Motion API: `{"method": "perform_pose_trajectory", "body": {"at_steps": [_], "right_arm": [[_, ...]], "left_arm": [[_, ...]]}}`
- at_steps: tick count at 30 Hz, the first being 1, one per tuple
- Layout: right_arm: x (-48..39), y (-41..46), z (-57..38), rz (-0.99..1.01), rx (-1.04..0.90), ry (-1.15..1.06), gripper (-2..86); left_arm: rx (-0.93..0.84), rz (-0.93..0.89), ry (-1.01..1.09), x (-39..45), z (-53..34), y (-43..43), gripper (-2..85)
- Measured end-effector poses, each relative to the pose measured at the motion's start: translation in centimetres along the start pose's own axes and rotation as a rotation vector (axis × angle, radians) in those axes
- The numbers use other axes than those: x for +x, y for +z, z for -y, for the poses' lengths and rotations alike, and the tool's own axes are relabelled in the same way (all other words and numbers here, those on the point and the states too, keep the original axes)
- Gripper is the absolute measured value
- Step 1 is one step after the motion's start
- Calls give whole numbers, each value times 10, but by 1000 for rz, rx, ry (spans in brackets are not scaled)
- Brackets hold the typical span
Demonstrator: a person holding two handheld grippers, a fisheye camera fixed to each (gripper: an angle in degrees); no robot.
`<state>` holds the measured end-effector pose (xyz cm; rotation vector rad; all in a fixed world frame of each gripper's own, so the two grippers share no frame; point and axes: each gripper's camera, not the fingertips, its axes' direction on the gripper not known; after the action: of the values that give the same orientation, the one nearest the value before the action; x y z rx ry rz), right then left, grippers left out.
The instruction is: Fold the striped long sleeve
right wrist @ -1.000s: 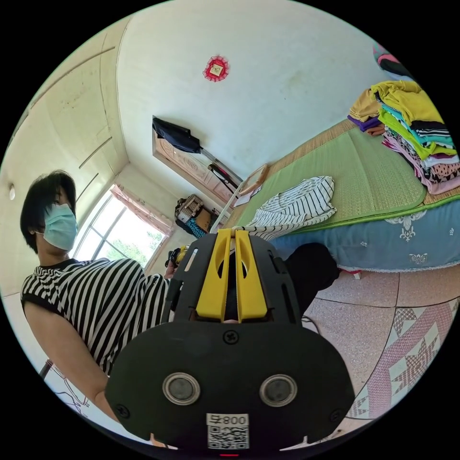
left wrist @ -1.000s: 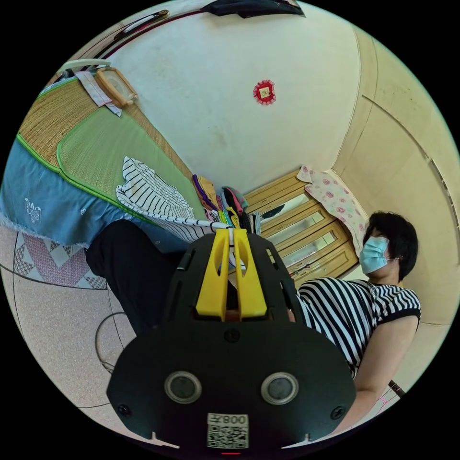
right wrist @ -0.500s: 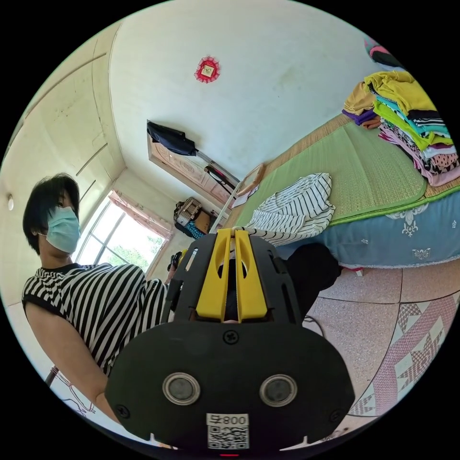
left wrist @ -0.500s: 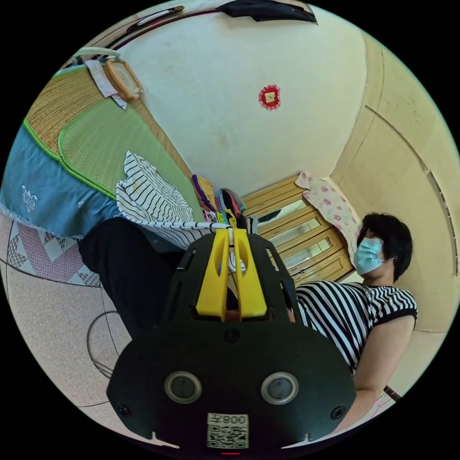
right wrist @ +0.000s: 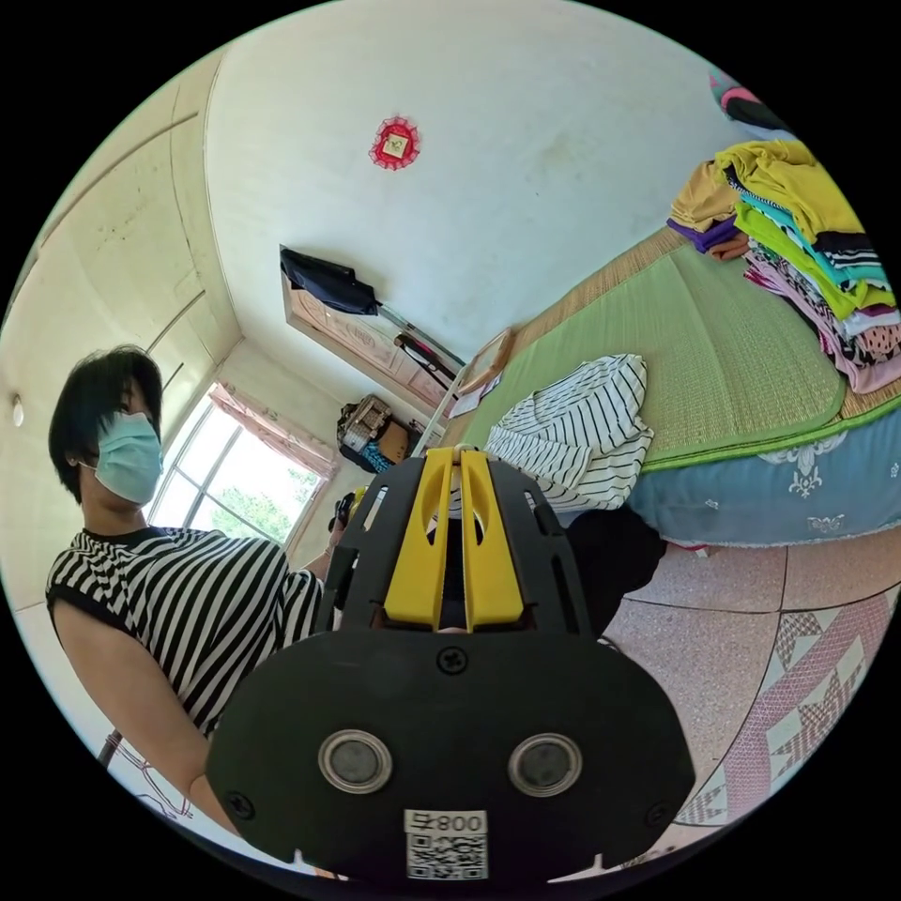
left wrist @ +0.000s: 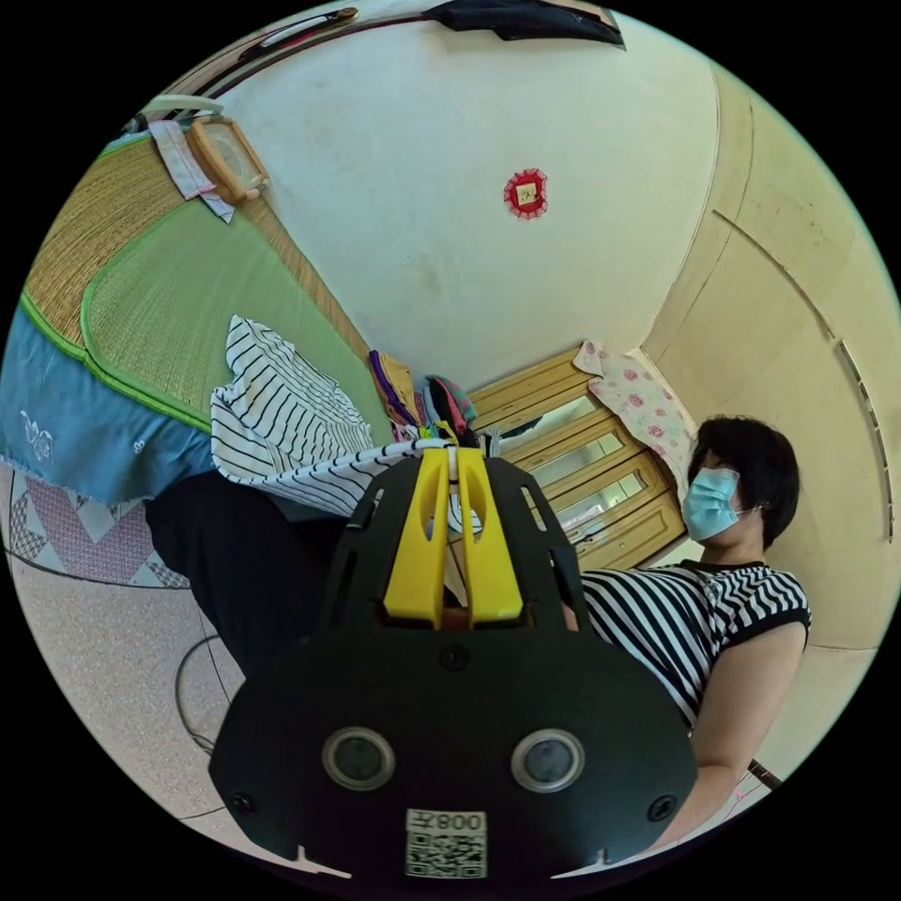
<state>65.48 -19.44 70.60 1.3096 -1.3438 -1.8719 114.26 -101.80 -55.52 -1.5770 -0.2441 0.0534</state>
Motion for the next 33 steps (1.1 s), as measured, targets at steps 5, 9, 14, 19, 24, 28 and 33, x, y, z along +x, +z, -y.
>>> {"method": "perform_pose_trajectory", "body": {"at_steps": [5,9,14,19,24,28,33], "right_arm": [[16,21,33,-28,-9,5,11],[29,36,60,-39,-3,14,10],[53,63,101,-57,-10,32,11],[77,88,131,-69,-20,68,10],[100,111,160,-89,-25,101,11],[122,133,190,-116,-44,123,13],[158,164,225,-146,-78,172,14]], "left_arm": [[-13,15,7,-16,43,27,12],[-7,19,-1,-35,83,51,12],[5,27,-21,-59,128,81,12],[6,37,-49,-87,173,118,12],[16,50,-81,-113,212,147,12],[19,61,-110,-137,248,173,11],[5,97,-149,-166,289,208,11]]}}
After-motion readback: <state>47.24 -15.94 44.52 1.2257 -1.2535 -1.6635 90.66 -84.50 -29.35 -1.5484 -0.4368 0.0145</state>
